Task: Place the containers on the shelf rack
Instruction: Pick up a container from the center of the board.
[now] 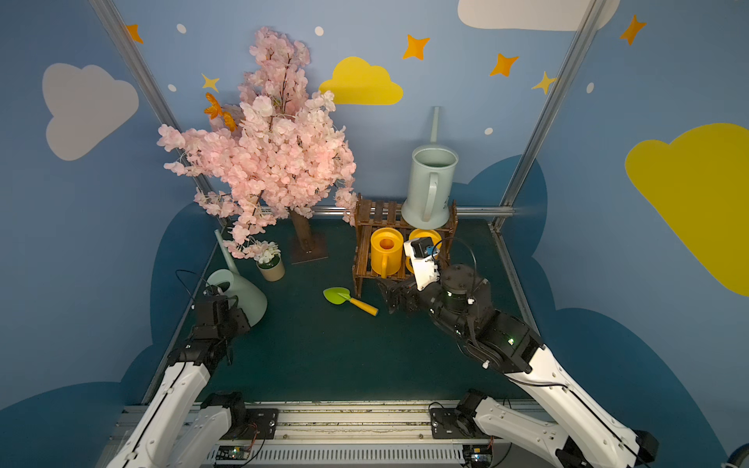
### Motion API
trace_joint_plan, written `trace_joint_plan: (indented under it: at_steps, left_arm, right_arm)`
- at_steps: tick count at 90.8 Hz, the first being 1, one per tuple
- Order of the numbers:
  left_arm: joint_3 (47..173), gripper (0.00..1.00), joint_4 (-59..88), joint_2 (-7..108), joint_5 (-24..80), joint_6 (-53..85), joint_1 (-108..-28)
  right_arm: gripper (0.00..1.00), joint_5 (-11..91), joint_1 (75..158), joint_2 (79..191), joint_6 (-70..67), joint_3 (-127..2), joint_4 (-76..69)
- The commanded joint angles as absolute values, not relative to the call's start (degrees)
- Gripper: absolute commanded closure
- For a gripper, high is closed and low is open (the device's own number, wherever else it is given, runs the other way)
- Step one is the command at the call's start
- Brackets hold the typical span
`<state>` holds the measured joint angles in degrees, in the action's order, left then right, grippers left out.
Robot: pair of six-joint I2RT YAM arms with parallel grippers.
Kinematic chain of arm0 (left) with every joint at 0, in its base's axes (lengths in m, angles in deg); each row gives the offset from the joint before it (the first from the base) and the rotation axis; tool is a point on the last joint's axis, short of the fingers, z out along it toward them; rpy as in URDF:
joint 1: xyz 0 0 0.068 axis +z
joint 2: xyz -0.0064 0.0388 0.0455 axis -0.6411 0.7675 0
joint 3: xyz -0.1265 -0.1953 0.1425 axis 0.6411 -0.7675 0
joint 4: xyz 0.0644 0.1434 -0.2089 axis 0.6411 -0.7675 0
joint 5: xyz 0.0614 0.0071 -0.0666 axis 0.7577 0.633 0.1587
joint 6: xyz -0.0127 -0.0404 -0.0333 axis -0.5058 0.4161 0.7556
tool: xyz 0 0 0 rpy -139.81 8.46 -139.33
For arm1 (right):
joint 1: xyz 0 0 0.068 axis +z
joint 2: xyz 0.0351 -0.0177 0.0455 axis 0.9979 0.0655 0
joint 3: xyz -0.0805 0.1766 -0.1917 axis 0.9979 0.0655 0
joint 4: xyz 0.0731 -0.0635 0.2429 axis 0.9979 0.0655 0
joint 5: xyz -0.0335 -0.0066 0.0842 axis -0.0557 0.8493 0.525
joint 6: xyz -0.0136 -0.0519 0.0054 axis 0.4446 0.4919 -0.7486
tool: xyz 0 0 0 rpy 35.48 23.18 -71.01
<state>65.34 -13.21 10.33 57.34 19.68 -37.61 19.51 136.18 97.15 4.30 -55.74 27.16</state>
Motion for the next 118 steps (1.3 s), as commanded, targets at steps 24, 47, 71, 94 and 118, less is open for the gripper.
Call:
trace_joint_plan:
  at_steps: [24,47,71,94,118]
  left_arm:
    - [66.5,0.74,-21.2,7.6,59.6,29.4,-49.3]
    - [70.0,0.74,-28.7,6.7,61.6,33.9,-57.6]
    - [71.7,0.75,-32.2,9.6,50.5,29.8,-62.2]
    - [73.0,0.73,-29.5,15.4,55.2,25.3,-73.4]
    - [69.6,0.67,-28.6,19.2,65.2,31.4,-79.7]
  right_arm:
    - [0.02,19.1,134.9,95.8,4.9,-55.0,25.3]
    - [0.02,17.8,134.6,93.3,4.4,-53.1,24.7]
    - [0.02,16.4,133.8,90.6,5.1,-52.0,25.7]
    - [0.02,16.1,133.1,90.1,4.8,-51.4,25.8]
    - [0.02,16.0,132.8,90.0,4.5,-51.6,26.2]
